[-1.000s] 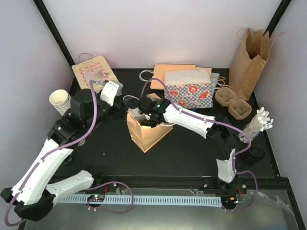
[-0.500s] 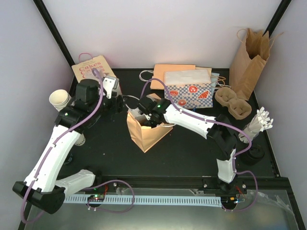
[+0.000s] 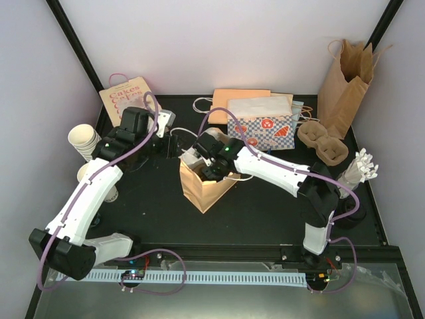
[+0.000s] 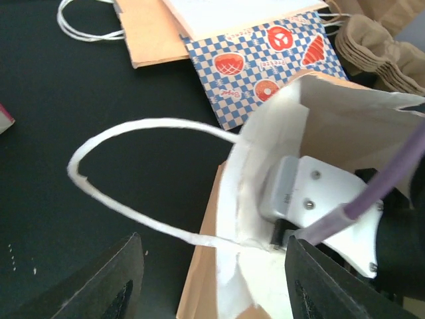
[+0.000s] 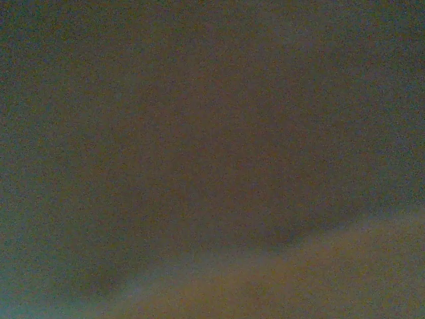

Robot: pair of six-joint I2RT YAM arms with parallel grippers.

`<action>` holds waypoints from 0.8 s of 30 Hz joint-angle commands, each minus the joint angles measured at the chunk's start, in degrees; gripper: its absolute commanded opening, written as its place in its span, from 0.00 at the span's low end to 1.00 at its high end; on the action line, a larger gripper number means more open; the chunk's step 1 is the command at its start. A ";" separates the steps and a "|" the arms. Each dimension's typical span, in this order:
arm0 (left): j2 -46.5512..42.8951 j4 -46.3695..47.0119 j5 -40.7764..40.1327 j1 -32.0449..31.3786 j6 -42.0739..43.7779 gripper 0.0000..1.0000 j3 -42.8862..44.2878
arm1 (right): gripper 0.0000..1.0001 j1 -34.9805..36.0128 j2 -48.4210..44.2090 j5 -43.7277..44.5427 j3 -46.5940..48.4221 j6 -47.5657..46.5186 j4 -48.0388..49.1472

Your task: Pack the takeout coffee

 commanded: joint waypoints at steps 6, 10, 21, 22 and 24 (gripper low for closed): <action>0.12 -0.91 3.72 6.46 -6.07 0.62 -2.10 | 0.23 0.51 -2.40 1.20 -1.69 -1.19 1.10; 0.86 0.93 5.63 7.77 -6.99 0.60 -3.19 | 0.23 0.58 -3.39 1.30 -2.07 -1.51 1.75; 7.10 10.26 20.56 11.46 -14.09 0.52 -8.02 | 0.23 0.59 -4.87 0.71 -2.95 -1.93 2.48; 6.61 12.74 21.51 11.47 -15.49 0.53 -9.06 | 0.23 0.58 -4.92 0.67 -3.03 -1.97 2.46; 5.98 17.16 22.18 11.49 -18.73 0.53 -10.78 | 0.23 0.63 -5.25 0.69 -3.37 -2.03 2.66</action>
